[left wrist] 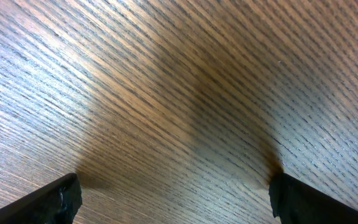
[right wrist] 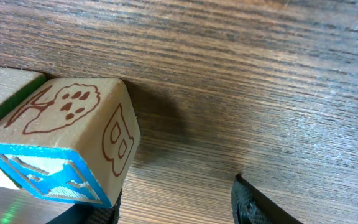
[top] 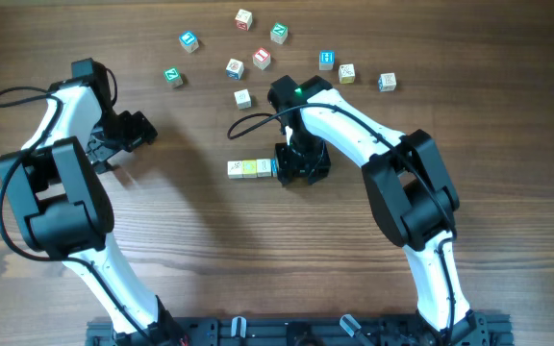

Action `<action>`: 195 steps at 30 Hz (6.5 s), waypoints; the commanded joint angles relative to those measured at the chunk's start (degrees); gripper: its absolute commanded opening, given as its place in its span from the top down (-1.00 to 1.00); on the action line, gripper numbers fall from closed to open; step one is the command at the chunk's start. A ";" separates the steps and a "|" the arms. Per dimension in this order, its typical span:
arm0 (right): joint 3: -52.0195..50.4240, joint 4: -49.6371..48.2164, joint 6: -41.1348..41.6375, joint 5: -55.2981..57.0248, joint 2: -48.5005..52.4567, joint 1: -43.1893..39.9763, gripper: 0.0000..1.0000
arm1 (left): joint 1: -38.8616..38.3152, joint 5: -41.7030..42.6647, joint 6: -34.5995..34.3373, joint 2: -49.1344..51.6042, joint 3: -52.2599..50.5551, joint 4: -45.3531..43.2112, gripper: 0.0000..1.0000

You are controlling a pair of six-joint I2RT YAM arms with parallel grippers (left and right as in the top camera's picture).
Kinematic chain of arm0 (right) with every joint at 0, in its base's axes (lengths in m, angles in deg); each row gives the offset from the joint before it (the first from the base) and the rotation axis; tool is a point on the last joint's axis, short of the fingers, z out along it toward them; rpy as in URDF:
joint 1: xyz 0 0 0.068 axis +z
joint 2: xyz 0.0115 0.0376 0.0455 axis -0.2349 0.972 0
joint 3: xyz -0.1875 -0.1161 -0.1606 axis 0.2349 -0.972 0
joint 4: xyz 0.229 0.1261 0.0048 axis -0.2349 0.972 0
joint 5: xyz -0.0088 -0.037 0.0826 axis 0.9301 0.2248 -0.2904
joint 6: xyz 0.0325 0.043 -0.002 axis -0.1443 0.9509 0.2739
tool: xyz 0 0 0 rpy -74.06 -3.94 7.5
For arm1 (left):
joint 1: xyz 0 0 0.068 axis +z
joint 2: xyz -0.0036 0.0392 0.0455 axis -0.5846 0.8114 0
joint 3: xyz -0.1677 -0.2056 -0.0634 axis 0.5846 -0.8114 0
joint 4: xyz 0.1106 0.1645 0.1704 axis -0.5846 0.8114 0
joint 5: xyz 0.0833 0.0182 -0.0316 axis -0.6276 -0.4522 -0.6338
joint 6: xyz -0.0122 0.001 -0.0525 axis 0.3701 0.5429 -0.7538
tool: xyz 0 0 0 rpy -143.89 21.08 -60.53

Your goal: Form a horizontal line

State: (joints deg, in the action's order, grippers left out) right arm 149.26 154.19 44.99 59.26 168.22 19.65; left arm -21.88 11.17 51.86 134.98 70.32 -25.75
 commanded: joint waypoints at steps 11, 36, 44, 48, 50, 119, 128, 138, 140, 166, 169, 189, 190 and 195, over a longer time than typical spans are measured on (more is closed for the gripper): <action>-0.33 1.18 -3.21 -0.66 1.46 -0.22 -0.20 | 0.04 -0.07 0.07 0.96 0.68 -0.15 -1.00; -0.33 -16.09 -0.63 -1.03 1.46 -4.24 -0.24 | 0.04 -0.07 0.07 0.96 0.68 -0.15 -1.00; -0.33 -14.53 -0.52 0.63 1.46 -3.61 -0.24 | 0.04 -0.07 0.07 0.96 0.68 -0.15 -1.00; -0.33 -14.36 -0.22 2.19 1.46 -3.50 -0.25 | 0.04 -0.07 0.07 0.96 0.68 -0.15 -1.00; -0.33 -13.92 -0.20 1.99 1.46 -3.43 -0.25 | 0.07 -0.07 0.04 0.96 0.68 -0.15 -1.00; -0.63 -20.26 2.34 -3.98 1.46 -1.09 0.83 | 0.04 -0.07 0.07 0.96 0.68 -0.15 -1.00; -0.63 -19.87 5.25 2.08 1.46 -4.07 0.84 | 0.04 -0.07 0.07 0.96 0.68 -0.15 -1.00; 33.88 2.84 -3.89 2.08 -1.49 -5.57 0.48 | 0.04 -0.07 0.07 0.96 0.68 -0.15 -1.00; 40.61 0.85 -3.85 2.69 -1.66 -5.57 0.25 | 0.04 -0.07 0.07 0.96 0.68 -0.15 -1.00; 40.24 -16.52 -3.74 7.28 22.69 1.62 -0.50 | 0.04 -0.07 0.07 0.96 0.68 -0.15 -1.00; 40.24 -16.57 -3.74 7.72 22.69 1.62 -0.06 | 0.07 -0.07 0.04 0.96 0.68 -0.15 -1.00; 40.30 2.38 -3.91 9.66 11.98 -2.36 0.43 | 0.07 -0.07 0.04 0.96 0.68 -0.15 -1.00; 40.30 6.03 -4.83 9.64 11.82 -2.47 0.42 | 0.07 -0.07 0.04 0.96 0.68 -0.15 -1.00; 40.19 18.10 -5.35 11.78 11.96 -2.51 0.38 | 0.04 -0.07 0.04 0.96 0.68 -0.15 -1.00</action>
State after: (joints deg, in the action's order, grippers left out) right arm 189.59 169.79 40.79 69.20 181.44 17.00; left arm -21.88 11.15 51.86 134.98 70.32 -25.77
